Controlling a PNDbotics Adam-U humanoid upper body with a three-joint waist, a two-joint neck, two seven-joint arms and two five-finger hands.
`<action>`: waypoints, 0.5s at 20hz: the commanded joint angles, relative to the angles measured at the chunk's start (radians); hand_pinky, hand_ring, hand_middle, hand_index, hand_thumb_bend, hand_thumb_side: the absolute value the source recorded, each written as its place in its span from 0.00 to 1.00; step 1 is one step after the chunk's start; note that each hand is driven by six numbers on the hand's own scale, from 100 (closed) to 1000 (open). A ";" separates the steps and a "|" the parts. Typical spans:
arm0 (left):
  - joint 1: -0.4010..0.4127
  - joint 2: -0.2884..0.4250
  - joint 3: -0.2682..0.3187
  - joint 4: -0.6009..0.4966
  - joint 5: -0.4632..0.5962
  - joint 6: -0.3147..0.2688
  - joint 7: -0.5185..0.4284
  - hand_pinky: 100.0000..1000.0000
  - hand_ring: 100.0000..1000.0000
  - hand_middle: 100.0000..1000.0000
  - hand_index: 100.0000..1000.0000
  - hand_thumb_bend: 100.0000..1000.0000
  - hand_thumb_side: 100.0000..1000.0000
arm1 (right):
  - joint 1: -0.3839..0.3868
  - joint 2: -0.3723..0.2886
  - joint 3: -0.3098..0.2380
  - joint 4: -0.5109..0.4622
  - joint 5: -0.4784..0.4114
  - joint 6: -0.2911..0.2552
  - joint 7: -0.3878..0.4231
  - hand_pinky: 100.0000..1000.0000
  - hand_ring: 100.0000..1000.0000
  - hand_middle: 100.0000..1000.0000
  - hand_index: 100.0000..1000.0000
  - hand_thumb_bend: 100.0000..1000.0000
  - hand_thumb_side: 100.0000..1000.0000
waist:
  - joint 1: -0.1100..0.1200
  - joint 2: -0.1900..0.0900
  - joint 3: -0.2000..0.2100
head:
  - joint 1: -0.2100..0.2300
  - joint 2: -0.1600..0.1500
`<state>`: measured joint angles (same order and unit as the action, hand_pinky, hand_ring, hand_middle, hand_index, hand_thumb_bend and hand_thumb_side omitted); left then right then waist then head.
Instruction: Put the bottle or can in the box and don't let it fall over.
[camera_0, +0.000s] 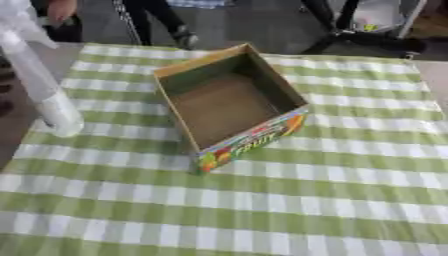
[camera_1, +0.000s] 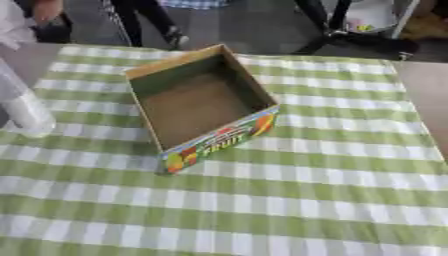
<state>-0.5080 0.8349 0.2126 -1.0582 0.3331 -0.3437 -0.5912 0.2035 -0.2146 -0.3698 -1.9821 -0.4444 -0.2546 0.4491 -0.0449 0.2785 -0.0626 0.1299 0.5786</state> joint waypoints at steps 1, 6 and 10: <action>-0.023 0.040 -0.001 -0.003 -0.007 -0.004 -0.012 1.00 1.00 0.99 1.00 0.51 0.30 | -0.001 -0.011 -0.003 -0.018 0.007 -0.001 0.006 0.90 1.00 1.00 1.00 0.00 0.60 | 0.004 -0.009 -0.002 | 0.001 -0.013; -0.052 0.030 -0.010 0.009 -0.025 0.001 -0.017 1.00 1.00 0.99 1.00 0.51 0.30 | -0.003 -0.008 0.000 -0.018 0.010 -0.002 0.011 0.90 1.00 1.00 1.00 0.00 0.60 | 0.002 -0.004 -0.007 | 0.006 -0.020; -0.070 0.023 -0.015 0.013 -0.039 0.004 -0.019 1.00 1.00 0.99 1.00 0.51 0.31 | -0.002 -0.007 0.002 -0.018 0.011 -0.005 0.015 0.90 1.00 1.00 1.00 0.00 0.60 | 0.000 -0.001 -0.010 | 0.009 -0.022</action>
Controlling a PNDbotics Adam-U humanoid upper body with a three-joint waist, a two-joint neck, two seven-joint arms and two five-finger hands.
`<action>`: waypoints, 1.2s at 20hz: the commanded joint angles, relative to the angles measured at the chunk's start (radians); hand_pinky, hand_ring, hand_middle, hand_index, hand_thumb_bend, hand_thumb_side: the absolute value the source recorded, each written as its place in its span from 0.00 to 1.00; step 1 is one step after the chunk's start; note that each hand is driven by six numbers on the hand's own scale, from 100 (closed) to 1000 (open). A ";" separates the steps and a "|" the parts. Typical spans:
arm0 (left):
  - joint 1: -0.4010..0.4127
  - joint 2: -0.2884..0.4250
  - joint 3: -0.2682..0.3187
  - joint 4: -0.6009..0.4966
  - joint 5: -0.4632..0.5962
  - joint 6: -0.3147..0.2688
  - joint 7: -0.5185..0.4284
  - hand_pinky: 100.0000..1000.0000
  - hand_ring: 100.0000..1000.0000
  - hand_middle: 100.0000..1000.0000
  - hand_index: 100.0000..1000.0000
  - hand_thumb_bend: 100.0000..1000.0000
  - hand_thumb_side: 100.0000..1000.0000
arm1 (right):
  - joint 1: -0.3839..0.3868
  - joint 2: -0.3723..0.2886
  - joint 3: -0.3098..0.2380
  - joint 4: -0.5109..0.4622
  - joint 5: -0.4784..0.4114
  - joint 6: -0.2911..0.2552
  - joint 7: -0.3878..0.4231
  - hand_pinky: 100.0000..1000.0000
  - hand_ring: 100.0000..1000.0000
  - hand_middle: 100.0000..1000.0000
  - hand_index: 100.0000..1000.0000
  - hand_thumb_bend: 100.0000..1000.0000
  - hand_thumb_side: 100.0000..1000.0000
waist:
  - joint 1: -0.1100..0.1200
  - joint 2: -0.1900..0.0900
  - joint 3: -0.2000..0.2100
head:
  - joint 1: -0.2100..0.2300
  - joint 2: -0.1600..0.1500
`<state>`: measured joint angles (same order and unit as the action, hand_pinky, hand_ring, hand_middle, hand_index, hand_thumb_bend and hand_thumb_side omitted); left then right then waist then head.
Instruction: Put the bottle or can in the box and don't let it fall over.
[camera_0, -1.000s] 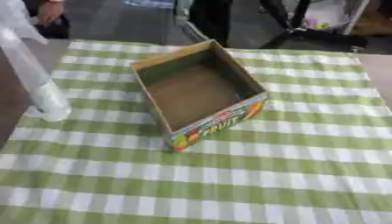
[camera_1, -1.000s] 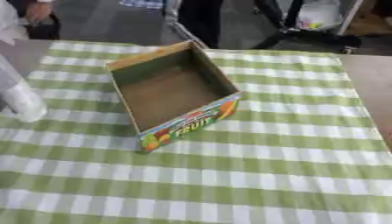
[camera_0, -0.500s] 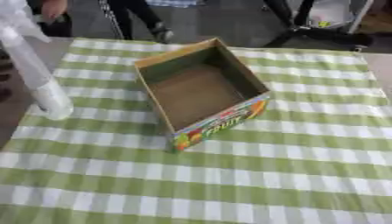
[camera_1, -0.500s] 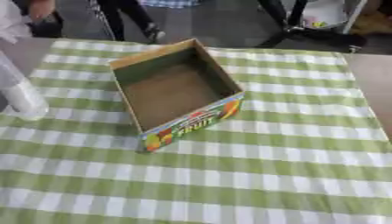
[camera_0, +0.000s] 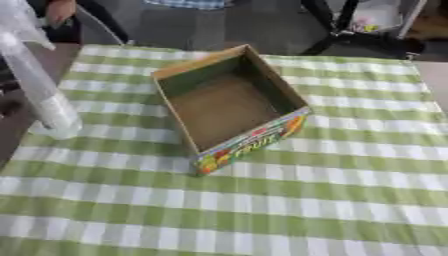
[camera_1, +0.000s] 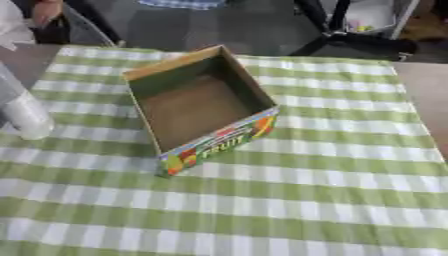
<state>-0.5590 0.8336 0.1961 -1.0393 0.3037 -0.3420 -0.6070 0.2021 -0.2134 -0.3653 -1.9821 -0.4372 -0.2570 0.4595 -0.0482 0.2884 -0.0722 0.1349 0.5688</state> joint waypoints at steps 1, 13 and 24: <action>-0.024 0.022 0.001 -0.004 -0.013 0.005 -0.003 1.00 1.00 0.99 1.00 0.52 0.31 | -0.001 -0.007 -0.002 -0.018 0.005 -0.002 0.005 0.90 1.00 1.00 1.00 0.00 0.60 | 0.003 -0.011 -0.001 | 0.005 -0.013; -0.067 -0.005 -0.012 0.007 -0.031 0.035 0.000 1.00 1.00 0.96 0.99 0.51 0.32 | -0.002 -0.003 0.002 -0.018 0.007 -0.004 0.012 0.90 1.00 1.00 1.00 0.00 0.60 | -0.002 -0.006 -0.005 | 0.008 -0.017; -0.089 -0.029 -0.022 0.004 -0.047 0.056 0.001 1.00 1.00 0.94 0.98 0.51 0.31 | -0.002 0.001 0.003 -0.018 0.008 -0.002 0.016 0.90 1.00 1.00 1.00 0.00 0.60 | -0.005 -0.004 -0.008 | 0.013 -0.020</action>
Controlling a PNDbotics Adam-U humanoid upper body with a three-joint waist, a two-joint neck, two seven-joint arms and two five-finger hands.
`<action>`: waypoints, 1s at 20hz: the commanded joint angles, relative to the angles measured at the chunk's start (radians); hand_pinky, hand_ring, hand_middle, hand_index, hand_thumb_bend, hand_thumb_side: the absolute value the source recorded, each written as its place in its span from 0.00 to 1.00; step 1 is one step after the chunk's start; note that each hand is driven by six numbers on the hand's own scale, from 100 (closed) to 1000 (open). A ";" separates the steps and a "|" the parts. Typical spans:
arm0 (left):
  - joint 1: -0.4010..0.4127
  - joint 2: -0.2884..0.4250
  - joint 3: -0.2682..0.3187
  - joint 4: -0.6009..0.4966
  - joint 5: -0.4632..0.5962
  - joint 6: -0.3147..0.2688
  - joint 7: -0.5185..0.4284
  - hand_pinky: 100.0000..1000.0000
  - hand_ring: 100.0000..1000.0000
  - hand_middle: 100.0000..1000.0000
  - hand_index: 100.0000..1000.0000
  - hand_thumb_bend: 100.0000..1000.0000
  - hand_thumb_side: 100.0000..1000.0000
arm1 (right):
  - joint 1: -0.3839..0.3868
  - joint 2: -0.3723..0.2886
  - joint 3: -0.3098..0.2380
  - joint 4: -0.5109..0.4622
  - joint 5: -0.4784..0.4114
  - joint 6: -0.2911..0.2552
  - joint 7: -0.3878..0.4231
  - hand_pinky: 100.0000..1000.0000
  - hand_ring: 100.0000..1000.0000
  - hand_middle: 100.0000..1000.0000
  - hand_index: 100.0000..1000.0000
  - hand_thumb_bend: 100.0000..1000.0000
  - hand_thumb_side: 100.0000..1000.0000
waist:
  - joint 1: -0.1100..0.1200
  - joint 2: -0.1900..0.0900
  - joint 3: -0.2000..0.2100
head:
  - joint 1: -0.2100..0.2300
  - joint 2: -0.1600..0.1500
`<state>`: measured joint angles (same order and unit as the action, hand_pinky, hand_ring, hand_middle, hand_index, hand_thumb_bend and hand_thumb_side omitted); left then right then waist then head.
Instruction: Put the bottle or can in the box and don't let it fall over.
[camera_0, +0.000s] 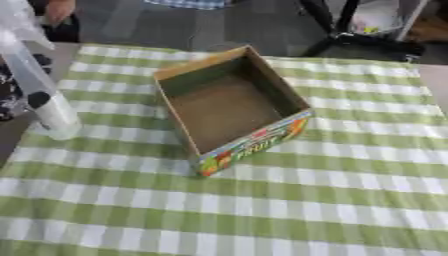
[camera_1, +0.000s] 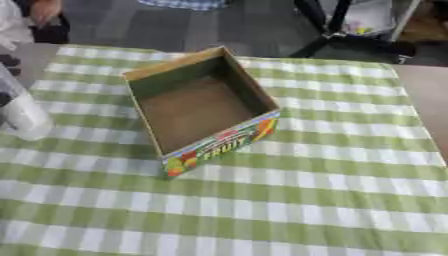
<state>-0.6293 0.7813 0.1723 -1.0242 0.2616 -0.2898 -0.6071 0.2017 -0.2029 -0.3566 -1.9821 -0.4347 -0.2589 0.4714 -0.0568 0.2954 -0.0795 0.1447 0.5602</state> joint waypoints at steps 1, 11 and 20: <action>-0.019 0.022 0.001 -0.011 -0.007 0.005 0.001 1.00 1.00 0.94 0.98 0.51 0.31 | -0.002 -0.009 -0.006 -0.018 0.006 0.001 0.004 0.90 1.00 1.00 1.00 0.00 0.60 | 0.004 -0.011 -0.001 | 0.003 -0.012; -0.019 -0.001 -0.005 -0.013 -0.031 0.010 -0.001 1.00 1.00 0.92 0.96 0.51 0.29 | -0.003 -0.003 -0.007 -0.018 0.010 0.007 0.005 0.90 1.00 1.00 1.00 0.00 0.60 | 0.001 -0.008 -0.001 | 0.004 -0.014; -0.011 -0.019 -0.009 -0.009 -0.055 0.013 -0.006 1.00 1.00 0.91 0.95 0.50 0.28 | -0.003 0.001 -0.008 -0.018 0.008 0.007 0.008 0.90 1.00 1.00 1.00 0.00 0.60 | -0.002 -0.007 -0.002 | 0.005 -0.018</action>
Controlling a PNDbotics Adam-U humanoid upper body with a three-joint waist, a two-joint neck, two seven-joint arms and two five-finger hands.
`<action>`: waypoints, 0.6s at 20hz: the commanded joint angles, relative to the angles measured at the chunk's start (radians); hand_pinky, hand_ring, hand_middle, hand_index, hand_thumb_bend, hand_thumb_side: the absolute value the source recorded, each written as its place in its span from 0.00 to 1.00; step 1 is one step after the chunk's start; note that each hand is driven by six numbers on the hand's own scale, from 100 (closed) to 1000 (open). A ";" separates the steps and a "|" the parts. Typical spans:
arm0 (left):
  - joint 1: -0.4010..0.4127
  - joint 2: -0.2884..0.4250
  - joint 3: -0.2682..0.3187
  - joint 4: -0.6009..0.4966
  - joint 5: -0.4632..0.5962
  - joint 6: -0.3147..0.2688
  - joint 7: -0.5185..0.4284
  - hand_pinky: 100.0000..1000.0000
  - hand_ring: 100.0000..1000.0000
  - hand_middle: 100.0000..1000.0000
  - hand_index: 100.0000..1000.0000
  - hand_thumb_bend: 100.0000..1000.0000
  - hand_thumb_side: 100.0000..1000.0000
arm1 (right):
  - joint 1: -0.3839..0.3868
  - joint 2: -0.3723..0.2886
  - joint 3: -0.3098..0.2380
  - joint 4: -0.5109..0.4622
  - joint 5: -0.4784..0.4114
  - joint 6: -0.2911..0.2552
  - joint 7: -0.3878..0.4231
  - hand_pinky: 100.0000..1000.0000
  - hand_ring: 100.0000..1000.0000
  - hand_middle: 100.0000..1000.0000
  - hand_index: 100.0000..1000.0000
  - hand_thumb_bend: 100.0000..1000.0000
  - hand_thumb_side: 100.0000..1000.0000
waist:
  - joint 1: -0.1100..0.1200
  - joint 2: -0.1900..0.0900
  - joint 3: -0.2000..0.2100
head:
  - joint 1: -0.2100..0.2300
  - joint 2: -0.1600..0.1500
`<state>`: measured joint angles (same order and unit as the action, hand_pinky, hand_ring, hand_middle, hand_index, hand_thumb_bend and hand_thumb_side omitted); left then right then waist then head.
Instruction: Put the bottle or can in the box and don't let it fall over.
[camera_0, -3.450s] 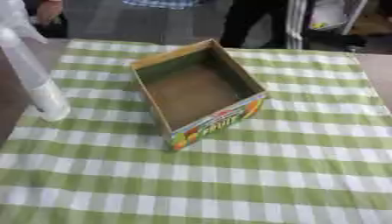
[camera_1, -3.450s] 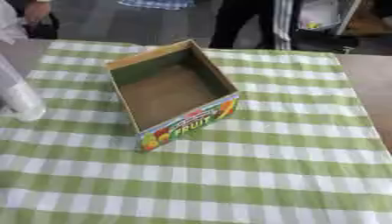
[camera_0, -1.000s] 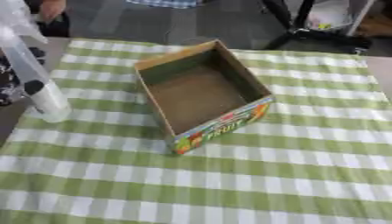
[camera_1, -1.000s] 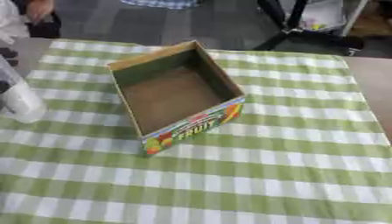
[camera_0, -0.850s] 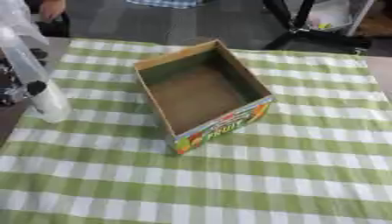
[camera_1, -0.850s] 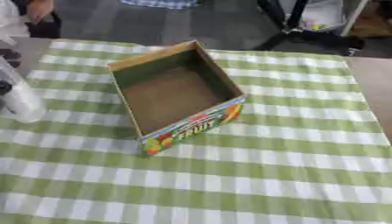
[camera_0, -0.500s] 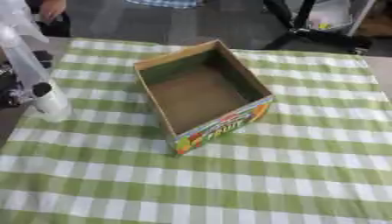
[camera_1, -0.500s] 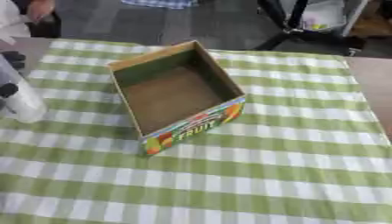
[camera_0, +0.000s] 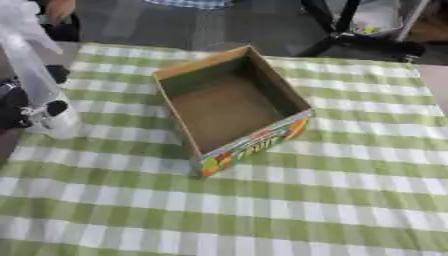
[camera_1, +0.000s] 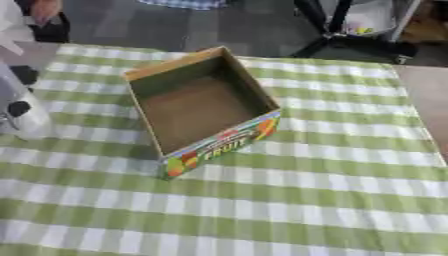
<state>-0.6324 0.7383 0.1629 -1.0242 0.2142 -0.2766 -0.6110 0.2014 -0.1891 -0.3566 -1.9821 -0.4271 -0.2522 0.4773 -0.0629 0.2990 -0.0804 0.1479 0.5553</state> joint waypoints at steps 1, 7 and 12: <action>-0.006 0.022 0.000 -0.008 -0.011 -0.001 -0.002 1.00 1.00 0.90 0.95 0.50 0.28 | -0.002 -0.013 -0.008 -0.018 0.000 0.000 0.002 0.90 1.00 1.00 1.00 0.00 0.60 | 0.004 -0.011 -0.002 | 0.002 -0.014; -0.002 0.022 0.005 0.001 -0.048 -0.024 0.064 1.00 1.00 0.88 0.93 0.46 0.24 | -0.003 -0.010 -0.006 -0.018 0.000 0.001 0.007 0.90 1.00 1.00 1.00 0.00 0.60 | 0.002 -0.010 -0.002 | 0.004 -0.016; -0.002 0.024 -0.001 0.013 -0.057 -0.028 0.089 1.00 1.00 0.87 0.91 0.43 0.21 | -0.002 -0.009 -0.006 -0.018 0.001 0.000 0.009 0.91 1.00 1.00 1.00 0.00 0.60 | 0.001 -0.008 -0.002 | 0.005 -0.015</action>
<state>-0.6249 0.7372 0.1609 -1.0039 0.1631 -0.3024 -0.5299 0.2014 -0.1881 -0.3566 -1.9821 -0.4271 -0.2507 0.4825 -0.0649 0.3014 -0.0810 0.1497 0.5518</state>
